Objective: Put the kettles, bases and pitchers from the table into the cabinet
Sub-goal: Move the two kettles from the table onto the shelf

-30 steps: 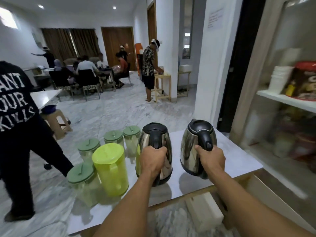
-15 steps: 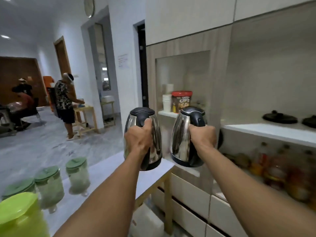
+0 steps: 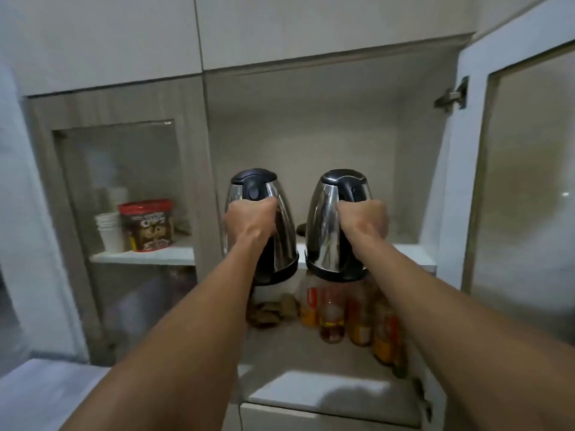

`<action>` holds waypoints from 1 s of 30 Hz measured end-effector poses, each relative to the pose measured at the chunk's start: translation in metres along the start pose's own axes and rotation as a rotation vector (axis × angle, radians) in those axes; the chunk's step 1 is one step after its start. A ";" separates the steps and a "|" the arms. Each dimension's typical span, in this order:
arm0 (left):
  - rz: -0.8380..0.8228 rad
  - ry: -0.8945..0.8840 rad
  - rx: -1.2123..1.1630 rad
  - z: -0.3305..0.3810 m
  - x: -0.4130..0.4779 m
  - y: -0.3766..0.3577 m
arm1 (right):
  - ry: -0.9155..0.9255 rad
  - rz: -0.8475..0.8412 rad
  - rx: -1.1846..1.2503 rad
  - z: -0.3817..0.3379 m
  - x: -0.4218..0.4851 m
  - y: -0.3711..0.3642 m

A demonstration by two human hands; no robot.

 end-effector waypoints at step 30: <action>-0.246 -0.055 -0.072 -0.055 0.237 -0.285 | 0.081 0.193 -0.022 0.082 0.328 -0.084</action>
Point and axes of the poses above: each hand's wrist, its own x-axis towards the middle knuckle, its own y-axis out of the back of the hand, z = x × y, the point moved 1 cm from there along x, towards the middle knuckle
